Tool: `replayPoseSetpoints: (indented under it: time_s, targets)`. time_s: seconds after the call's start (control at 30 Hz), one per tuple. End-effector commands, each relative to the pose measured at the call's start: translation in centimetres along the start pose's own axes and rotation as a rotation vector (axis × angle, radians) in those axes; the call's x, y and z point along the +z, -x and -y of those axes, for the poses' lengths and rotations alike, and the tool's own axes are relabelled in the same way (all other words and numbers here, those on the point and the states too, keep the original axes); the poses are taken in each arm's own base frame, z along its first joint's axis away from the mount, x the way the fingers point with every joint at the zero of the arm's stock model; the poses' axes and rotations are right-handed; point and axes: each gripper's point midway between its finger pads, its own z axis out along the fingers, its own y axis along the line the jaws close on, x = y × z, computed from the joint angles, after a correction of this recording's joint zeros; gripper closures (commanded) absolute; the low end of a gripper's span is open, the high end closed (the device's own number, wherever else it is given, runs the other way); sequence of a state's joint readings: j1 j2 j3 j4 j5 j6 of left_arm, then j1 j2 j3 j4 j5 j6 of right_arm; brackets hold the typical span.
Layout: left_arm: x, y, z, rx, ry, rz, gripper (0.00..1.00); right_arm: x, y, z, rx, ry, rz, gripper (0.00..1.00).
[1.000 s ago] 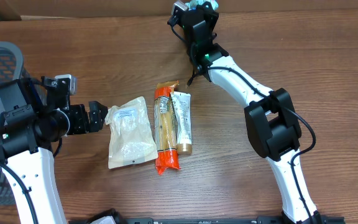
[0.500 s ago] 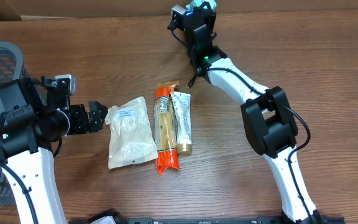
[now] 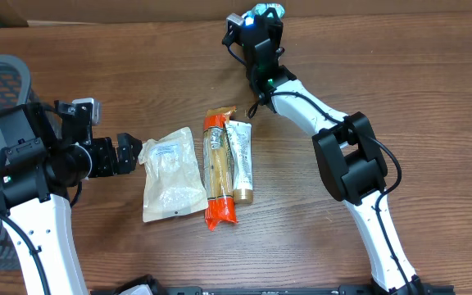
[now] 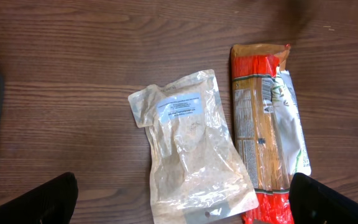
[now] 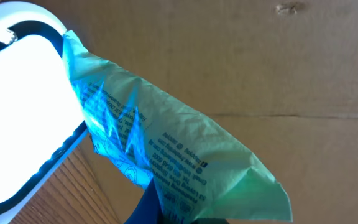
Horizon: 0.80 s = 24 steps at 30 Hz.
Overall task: Scan the item barcode
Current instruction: 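Hold the green packet's barcode up to the white scanner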
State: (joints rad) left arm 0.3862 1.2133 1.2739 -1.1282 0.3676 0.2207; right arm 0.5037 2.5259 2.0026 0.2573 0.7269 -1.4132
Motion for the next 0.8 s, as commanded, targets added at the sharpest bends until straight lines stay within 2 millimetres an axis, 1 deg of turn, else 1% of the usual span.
replayPoseSetpoints:
  time_s: [0.0,0.47,0.6,0.7,0.77]
  targets:
    - [0.1,0.1,0.3,0.029,-0.016,0.002,0.01,0.1,-0.5,0.7,0.011,-0.022,-0.033,0.96]
    - [0.1,0.1,0.3,0.029,-0.016,0.002,0.0,0.0,-0.6,0.8,0.005,-0.028,-0.044,0.96]
    - [0.1,0.1,0.3,0.029,-0.016,0.002,0.0,-0.3,-0.2,2.0,0.046,-0.073,-0.038,0.96]
    - [0.1,0.1,0.3,0.029,-0.016,0.002,0.0,-0.9,0.2,3.3,0.063,-0.093,-0.032,0.96]
    - [0.1,0.1,0.3,0.029,-0.016,0.002,0.0,-1.8,0.3,5.9,0.109,-0.12,-0.032,0.96]
